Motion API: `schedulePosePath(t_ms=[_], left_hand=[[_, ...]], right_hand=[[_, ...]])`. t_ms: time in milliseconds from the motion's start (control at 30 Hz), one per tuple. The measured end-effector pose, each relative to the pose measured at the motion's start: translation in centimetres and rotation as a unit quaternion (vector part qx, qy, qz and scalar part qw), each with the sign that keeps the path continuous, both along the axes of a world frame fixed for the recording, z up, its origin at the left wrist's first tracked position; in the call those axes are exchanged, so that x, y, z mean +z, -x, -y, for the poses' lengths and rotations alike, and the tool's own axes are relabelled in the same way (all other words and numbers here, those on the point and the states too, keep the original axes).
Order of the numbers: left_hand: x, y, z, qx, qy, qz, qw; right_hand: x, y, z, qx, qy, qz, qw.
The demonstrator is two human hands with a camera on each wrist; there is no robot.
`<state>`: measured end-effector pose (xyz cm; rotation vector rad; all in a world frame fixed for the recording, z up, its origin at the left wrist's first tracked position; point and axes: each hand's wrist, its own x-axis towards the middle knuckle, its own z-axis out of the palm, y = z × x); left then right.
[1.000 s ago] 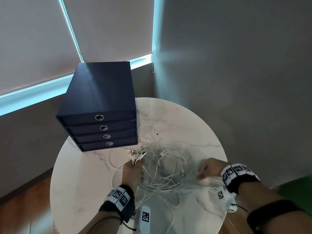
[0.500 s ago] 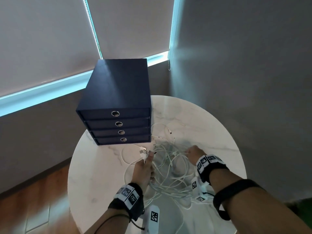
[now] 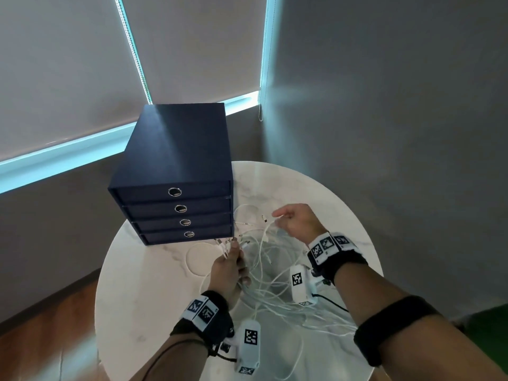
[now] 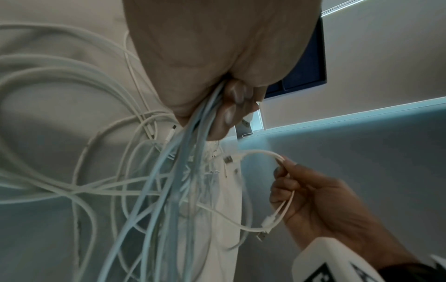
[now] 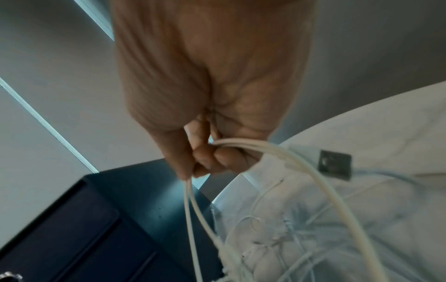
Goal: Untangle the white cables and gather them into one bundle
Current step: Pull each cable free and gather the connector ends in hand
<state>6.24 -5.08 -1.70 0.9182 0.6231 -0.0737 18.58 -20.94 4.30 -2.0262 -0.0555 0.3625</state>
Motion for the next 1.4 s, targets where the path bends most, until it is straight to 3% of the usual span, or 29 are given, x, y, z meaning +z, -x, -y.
schedulePosePath(t_ms=[100, 200, 400, 633, 800, 967, 1100, 1200, 1267, 1400], left_hand=[[0.6, -0.2, 0.2, 0.006, 0.019, 0.013, 1.000], [1.1, 0.0, 0.3, -0.002, 0.020, 0.029, 0.999], [1.2, 0.4, 0.4, -0.015, 0.007, 0.042, 0.999], [1.6, 0.8, 0.6, -0.015, 0.010, 0.042, 0.999], [1.5, 0.9, 0.5, -0.016, 0.005, 0.034, 0.999], [1.6, 0.9, 0.6, -0.016, 0.008, 0.032, 0.999], [1.9, 0.8, 0.7, -0.021, 0.013, 0.037, 0.999], [2.1, 0.6, 0.7, -0.020, 0.022, 0.035, 0.999], [2.2, 0.4, 0.7, -0.013, 0.035, 0.033, 0.999], [2.1, -0.3, 0.8, 0.007, 0.062, 0.032, 0.998]], right_hand=[[0.0, 0.5, -0.3, -0.017, -0.039, -0.113, 0.993], [-0.5, 1.2, 0.2, -0.048, 0.032, -0.181, 0.982], [0.1, 2.0, 1.4, -0.017, 0.098, -0.166, 0.981], [0.4, 2.6, 0.9, -0.060, 0.014, -0.099, 0.993], [0.5, 3.1, 0.9, -0.025, 0.017, -0.127, 0.991], [0.8, 2.9, 0.7, -0.053, 0.005, -0.170, 0.984], [0.8, 2.6, 0.6, -0.105, -0.045, -0.125, 0.986], [1.4, 2.6, 0.1, -0.146, -0.100, -0.021, 0.984], [2.0, 3.2, -0.7, -0.111, -0.144, 0.022, 0.983], [1.9, 5.6, -2.5, -0.019, -0.214, 0.030, 0.976]])
